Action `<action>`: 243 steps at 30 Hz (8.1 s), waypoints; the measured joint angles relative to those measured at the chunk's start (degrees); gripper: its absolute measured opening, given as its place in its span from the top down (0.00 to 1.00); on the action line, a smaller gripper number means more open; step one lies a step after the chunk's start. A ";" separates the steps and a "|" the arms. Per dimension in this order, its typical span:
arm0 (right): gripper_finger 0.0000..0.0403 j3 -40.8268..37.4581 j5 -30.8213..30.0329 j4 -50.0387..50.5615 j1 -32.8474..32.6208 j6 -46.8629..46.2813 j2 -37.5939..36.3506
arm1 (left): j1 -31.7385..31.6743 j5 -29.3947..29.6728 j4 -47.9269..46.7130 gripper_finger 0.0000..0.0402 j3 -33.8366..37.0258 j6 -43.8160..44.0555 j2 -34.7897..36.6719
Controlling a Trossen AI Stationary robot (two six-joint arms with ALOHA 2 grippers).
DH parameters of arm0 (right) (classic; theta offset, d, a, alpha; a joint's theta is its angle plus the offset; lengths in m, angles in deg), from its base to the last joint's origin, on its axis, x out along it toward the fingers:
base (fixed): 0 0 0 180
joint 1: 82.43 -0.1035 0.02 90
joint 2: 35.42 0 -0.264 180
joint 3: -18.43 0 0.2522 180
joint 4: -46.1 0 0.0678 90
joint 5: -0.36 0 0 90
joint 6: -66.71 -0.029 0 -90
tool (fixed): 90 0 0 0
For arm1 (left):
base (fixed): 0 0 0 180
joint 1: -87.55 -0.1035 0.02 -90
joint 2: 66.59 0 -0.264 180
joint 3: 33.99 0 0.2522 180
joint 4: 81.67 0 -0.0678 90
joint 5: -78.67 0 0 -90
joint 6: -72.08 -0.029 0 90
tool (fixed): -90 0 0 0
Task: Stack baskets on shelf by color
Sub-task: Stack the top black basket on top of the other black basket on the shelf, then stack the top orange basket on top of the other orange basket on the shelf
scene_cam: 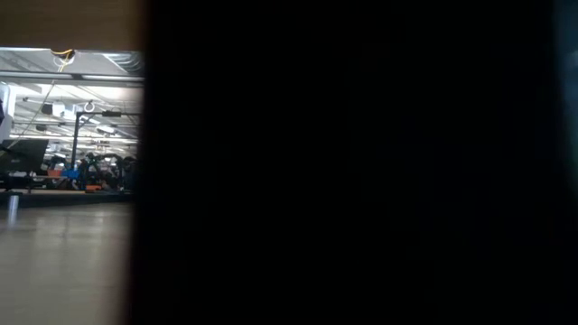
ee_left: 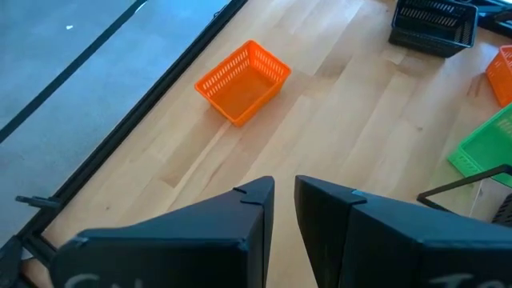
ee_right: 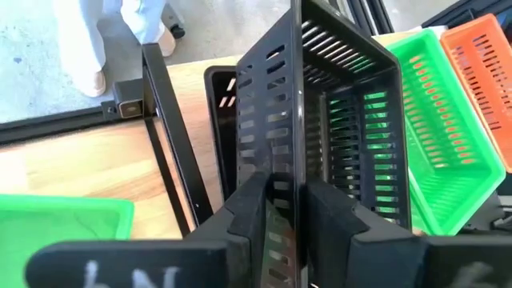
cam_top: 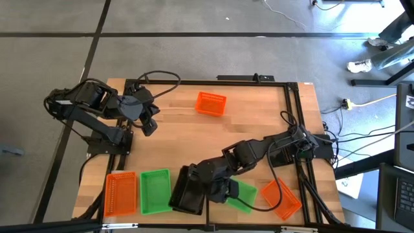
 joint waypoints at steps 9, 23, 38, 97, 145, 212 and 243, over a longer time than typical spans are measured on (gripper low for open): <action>0.79 0.00 3.29 -0.54 0.78 0.00 0.00 | 0.00 0.01 -0.02 0.89 0.00 0.01 0.00; 0.82 0.30 1.21 0.48 1.63 0.06 -0.60 | 0.00 0.00 0.00 0.89 0.00 0.02 0.00; 0.82 1.40 -4.45 7.95 7.40 -14.98 -10.70 | 0.00 0.46 0.05 0.89 0.00 0.13 -0.02; 0.82 -64.23 -7.64 -37.77 42.68 -31.35 -21.05 | -0.07 5.01 0.04 0.89 0.00 8.06 -0.28; 0.93 -69.35 -3.25 -45.04 46.75 -31.26 -14.29 | -0.07 5.18 0.04 0.89 0.00 7.98 -0.28; 1.00 -25.83 -40.58 4.05 17.48 -13.42 -14.36 | -7.90 -14.88 5.90 0.79 -0.02 -78.10 -19.56; 1.00 -25.86 -40.73 3.59 16.94 -13.18 -14.38 | -8.57 -14.74 6.35 0.99 0.00 -77.71 -21.51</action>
